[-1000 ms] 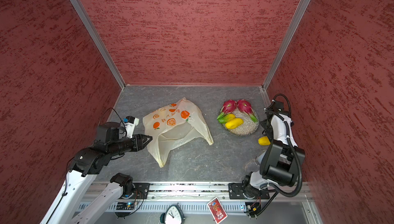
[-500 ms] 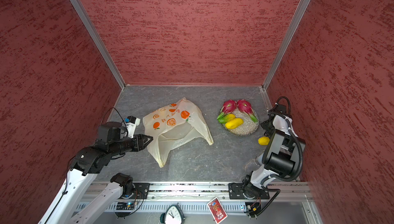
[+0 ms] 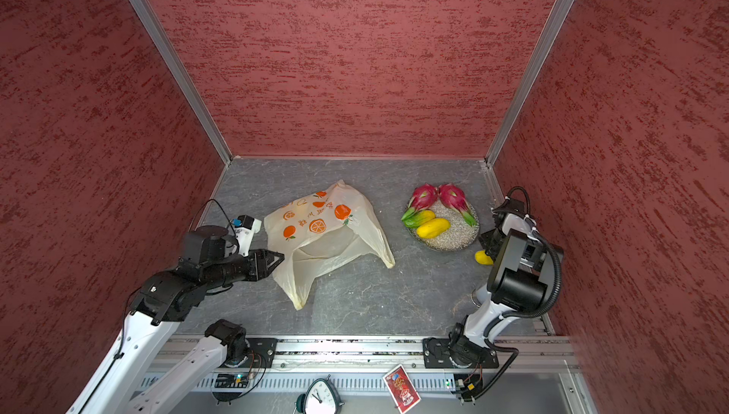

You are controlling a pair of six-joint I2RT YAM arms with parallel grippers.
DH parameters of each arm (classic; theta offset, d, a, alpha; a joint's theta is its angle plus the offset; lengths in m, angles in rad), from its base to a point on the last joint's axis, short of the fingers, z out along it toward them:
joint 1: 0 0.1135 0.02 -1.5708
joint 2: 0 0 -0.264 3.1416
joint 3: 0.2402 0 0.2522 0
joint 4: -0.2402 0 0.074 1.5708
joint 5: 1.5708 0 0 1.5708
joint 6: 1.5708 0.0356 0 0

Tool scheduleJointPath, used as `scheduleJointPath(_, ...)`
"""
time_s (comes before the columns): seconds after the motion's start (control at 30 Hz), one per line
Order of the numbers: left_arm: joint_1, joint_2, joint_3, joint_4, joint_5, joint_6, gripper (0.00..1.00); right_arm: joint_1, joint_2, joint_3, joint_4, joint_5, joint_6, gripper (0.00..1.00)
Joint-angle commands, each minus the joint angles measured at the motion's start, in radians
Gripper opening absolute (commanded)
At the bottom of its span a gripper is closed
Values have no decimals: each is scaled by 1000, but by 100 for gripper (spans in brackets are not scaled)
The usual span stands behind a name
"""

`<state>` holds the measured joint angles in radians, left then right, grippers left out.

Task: Take fruits out of the plastic bag
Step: Pick up the fake fruit from the center of the board.

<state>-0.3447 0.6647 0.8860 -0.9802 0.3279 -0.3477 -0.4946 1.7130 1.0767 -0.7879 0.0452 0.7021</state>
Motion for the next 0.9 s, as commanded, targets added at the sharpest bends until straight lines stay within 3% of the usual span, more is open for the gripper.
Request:
scheduleJointPath(0.0, -19, -4, 0, -13, -28, -7, 41, -4, -55, 17, 13, 0, -23, 62)
scheduleJointPath(0.13, -26, -14, 1, -13, -39, -11, 41, -4, -167, 20, -8, -41, -25, 58)
scheduleJointPath(0.23, -25, -22, -1, -12, -42, -12, 41, -1, -241, 2, -9, -153, 21, 56)
scheduleJointPath(0.37, -22, -28, 1, -10, -44, -12, 40, 9, -320, -54, 51, -337, 134, 55)
scheduleJointPath(0.47, -19, -37, 1, -8, -41, -11, 41, 38, -349, -72, 91, -401, 241, 55)
scheduleJointPath(0.63, -17, -57, -1, -7, -41, -10, 40, 100, -394, -142, 182, -444, 535, 55)
scheduleJointPath(0.73, -13, -62, -2, -5, -37, -9, 41, 172, -408, -150, 243, -399, 705, 54)
scheduleJointPath(0.87, -10, -63, -2, -5, -28, -7, 41, 247, -326, -67, 242, -356, 813, 54)
